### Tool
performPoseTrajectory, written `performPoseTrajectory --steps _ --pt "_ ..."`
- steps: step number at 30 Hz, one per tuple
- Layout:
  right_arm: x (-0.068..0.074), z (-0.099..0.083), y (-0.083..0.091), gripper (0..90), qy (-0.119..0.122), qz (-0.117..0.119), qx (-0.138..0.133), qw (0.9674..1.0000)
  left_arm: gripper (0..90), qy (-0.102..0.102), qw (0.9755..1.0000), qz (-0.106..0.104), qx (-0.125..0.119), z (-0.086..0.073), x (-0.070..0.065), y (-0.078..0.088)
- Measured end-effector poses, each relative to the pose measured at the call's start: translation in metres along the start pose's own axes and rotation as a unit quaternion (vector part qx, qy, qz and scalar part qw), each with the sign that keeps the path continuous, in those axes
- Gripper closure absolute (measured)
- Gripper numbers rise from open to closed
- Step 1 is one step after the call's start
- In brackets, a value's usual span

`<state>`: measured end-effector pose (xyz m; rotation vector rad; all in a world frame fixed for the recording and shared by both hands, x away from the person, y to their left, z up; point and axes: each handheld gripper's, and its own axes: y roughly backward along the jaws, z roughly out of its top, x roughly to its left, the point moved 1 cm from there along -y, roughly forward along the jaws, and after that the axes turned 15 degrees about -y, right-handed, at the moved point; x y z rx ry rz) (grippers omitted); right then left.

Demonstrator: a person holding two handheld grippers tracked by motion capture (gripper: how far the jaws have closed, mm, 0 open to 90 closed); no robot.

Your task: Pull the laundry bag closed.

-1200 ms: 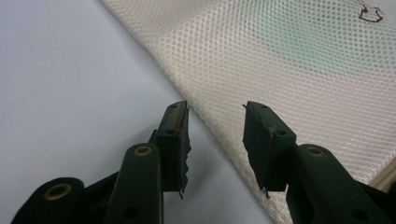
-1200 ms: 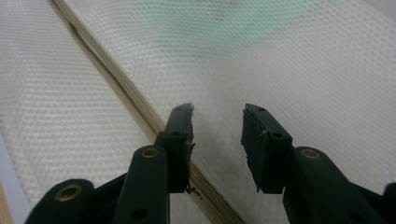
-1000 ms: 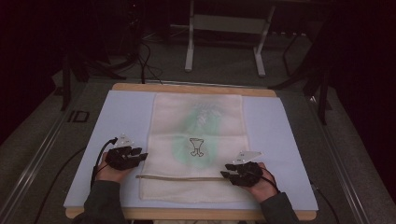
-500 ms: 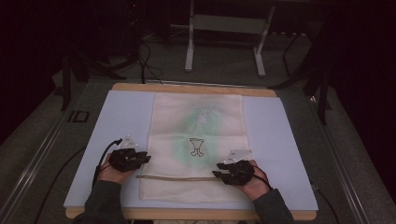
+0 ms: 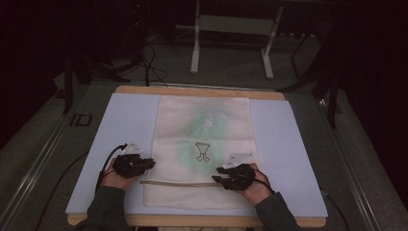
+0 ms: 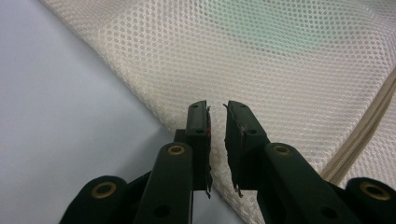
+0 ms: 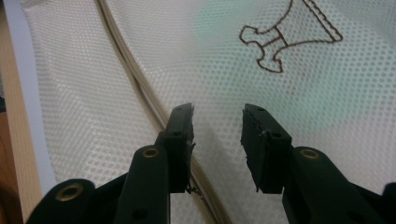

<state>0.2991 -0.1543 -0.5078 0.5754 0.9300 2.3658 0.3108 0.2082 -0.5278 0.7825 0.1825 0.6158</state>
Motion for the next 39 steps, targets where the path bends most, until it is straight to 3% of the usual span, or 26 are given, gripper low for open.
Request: performPoseTrajectory --steps 9,39 --pt "0.009 0.007 -0.008 63.8 0.014 0.010 0.000 0.9999 79.5 -0.007 0.9998 -0.015 0.008 0.001 -0.002 -0.003" --pt "0.048 0.031 -0.040 63.9 0.063 0.047 0.006 0.9969 89.5 -0.010 0.9990 -0.025 0.036 0.000 -0.002 -0.009"
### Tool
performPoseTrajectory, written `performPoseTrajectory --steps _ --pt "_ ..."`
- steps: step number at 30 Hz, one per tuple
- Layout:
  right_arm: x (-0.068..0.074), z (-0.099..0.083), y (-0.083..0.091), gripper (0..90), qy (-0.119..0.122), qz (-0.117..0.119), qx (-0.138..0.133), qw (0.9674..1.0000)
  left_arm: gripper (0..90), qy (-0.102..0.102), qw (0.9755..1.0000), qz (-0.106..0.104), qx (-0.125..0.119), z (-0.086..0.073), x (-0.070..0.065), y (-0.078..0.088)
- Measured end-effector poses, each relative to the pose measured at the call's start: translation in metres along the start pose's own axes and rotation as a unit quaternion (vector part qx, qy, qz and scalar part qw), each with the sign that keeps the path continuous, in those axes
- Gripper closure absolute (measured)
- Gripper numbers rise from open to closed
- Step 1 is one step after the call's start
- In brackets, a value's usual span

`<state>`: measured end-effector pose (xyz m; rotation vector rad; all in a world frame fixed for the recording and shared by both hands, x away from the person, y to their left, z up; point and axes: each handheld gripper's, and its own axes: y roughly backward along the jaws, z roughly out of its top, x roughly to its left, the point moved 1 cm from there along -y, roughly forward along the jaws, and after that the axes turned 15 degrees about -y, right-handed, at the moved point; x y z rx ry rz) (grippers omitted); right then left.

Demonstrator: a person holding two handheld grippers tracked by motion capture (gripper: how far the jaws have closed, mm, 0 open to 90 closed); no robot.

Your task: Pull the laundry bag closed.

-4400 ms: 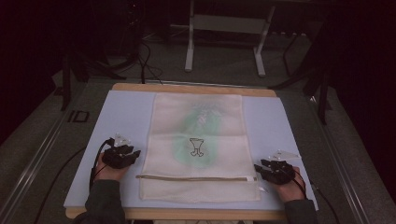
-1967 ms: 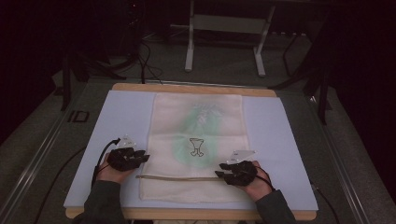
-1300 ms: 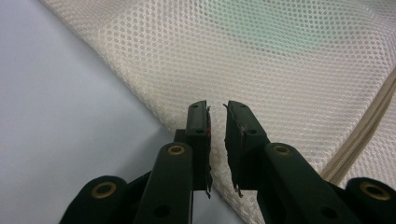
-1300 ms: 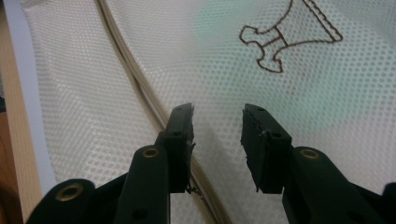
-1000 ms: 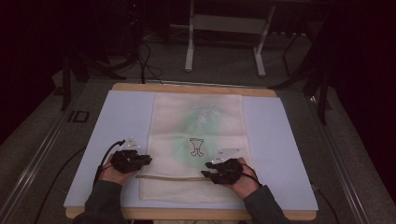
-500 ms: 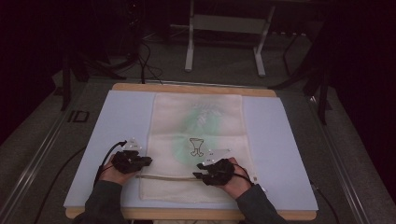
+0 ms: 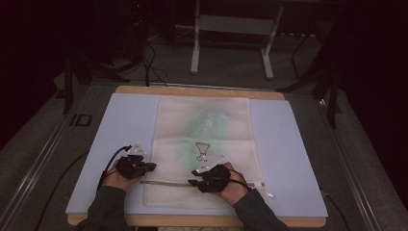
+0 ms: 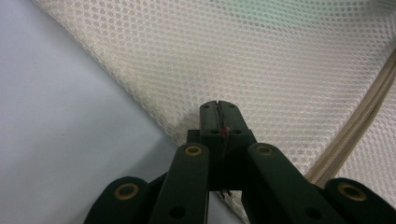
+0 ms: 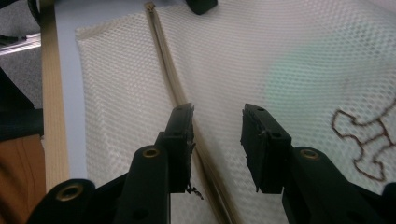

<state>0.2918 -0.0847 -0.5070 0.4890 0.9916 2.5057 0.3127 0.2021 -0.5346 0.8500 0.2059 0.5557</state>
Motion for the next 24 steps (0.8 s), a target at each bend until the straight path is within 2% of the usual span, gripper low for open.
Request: performPoseTrajectory --steps 24 --pt "0.027 0.019 -0.036 72.3 0.032 0.023 0.009 0.9992 89.6 -0.003 0.9999 0.014 0.006 0.001 0.000 0.001"
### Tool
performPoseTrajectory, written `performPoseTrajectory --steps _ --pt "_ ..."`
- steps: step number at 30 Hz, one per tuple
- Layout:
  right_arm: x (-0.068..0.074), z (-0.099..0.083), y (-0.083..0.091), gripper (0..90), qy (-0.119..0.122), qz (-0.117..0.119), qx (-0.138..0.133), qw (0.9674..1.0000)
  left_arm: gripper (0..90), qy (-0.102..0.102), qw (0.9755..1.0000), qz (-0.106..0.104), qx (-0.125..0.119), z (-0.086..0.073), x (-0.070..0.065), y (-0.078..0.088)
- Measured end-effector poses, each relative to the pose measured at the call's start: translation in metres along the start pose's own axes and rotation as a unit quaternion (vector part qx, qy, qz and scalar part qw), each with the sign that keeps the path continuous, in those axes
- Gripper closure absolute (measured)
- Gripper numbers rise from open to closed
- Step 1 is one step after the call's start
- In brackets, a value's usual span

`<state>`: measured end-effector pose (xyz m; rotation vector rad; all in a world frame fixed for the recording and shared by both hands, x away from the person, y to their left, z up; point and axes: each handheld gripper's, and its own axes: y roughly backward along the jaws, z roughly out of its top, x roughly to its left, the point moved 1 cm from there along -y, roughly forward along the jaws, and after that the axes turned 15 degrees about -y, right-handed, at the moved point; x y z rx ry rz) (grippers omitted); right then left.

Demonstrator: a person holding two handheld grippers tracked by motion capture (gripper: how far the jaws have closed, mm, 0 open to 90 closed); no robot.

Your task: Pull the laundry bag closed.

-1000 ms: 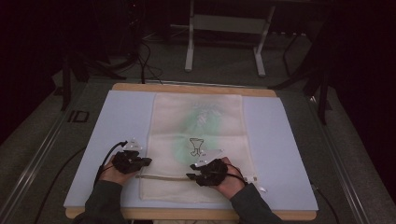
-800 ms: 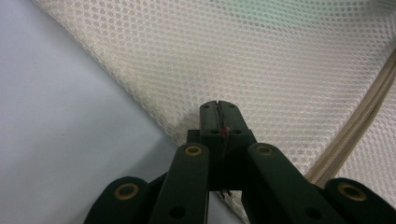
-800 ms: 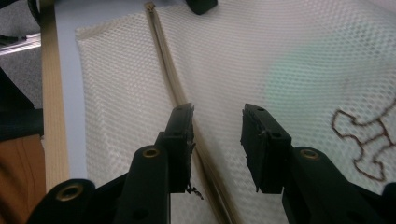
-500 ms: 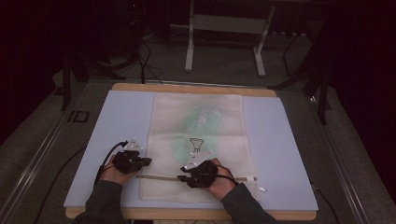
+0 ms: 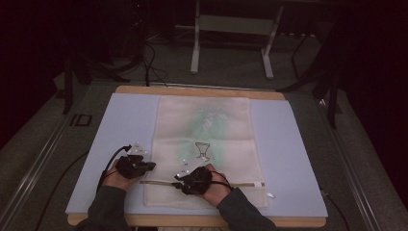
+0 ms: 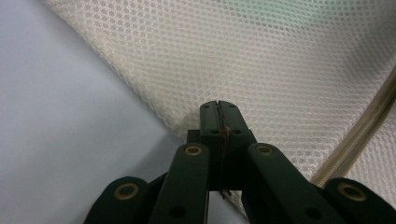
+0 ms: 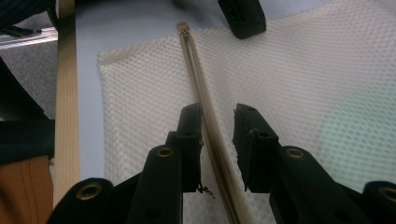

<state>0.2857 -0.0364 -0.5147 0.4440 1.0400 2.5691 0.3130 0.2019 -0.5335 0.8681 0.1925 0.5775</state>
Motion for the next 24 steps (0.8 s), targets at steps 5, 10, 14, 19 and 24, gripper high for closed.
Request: performPoseTrajectory --steps 5,10,14,19,24 --pt "0.005 0.007 -0.010 73.1 0.006 0.007 0.000 1.0000 89.5 0.005 1.0000 -0.001 -0.004 0.000 0.000 0.000" --pt "0.009 0.013 -0.016 74.0 0.013 0.010 0.004 0.9999 89.5 0.009 0.9999 -0.003 -0.006 -0.001 0.001 0.000" --pt "0.013 0.018 -0.024 74.8 0.020 0.013 0.007 0.9997 89.4 0.004 1.0000 -0.001 -0.007 0.000 0.000 0.001" --pt "0.015 0.020 -0.030 74.9 0.021 0.015 0.009 0.9996 89.4 0.001 1.0000 -0.001 -0.006 0.000 0.000 0.001" --pt "0.019 0.025 -0.039 75.1 0.026 0.018 0.006 0.9995 88.8 0.002 1.0000 0.000 -0.008 0.000 0.001 0.002"
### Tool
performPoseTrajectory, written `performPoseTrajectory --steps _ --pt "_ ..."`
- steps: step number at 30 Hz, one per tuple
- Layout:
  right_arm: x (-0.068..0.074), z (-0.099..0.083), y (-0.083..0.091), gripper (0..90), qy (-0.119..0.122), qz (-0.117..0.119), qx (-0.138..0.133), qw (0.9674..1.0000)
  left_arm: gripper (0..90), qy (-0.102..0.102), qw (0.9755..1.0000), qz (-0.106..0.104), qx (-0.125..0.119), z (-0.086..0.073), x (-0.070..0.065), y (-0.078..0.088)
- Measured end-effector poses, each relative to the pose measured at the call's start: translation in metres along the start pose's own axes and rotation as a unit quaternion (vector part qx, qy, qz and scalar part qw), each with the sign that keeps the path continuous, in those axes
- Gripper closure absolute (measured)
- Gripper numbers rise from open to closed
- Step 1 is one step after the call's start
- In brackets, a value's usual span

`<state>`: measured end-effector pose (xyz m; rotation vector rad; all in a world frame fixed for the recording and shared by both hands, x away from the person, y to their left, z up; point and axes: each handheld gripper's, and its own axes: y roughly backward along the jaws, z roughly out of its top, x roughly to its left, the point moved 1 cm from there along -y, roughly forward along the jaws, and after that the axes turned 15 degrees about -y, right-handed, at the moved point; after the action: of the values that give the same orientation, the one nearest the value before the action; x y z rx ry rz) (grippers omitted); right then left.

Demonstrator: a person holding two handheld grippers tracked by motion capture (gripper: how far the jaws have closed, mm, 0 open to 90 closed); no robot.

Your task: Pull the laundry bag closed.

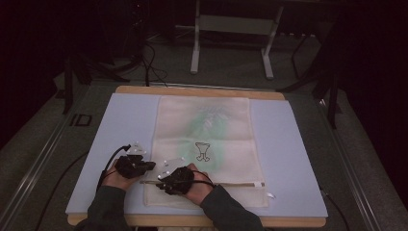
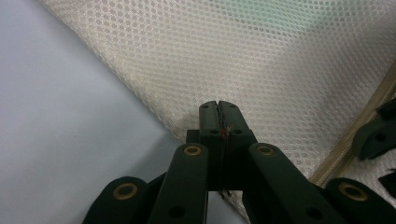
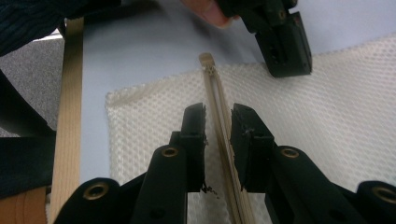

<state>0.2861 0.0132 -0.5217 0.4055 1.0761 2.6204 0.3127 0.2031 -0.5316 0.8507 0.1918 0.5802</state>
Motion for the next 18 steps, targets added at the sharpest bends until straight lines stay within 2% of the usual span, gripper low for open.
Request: performPoseTrajectory --steps 6,18 --pt "0.001 0.004 -0.006 74.9 -0.005 0.005 -0.003 1.0000 88.1 -0.001 1.0000 -0.003 -0.003 0.000 0.000 0.000" --pt "0.004 0.016 -0.022 73.6 -0.002 0.014 -0.001 0.9999 87.3 0.013 0.9997 -0.005 -0.020 0.000 0.002 0.003"
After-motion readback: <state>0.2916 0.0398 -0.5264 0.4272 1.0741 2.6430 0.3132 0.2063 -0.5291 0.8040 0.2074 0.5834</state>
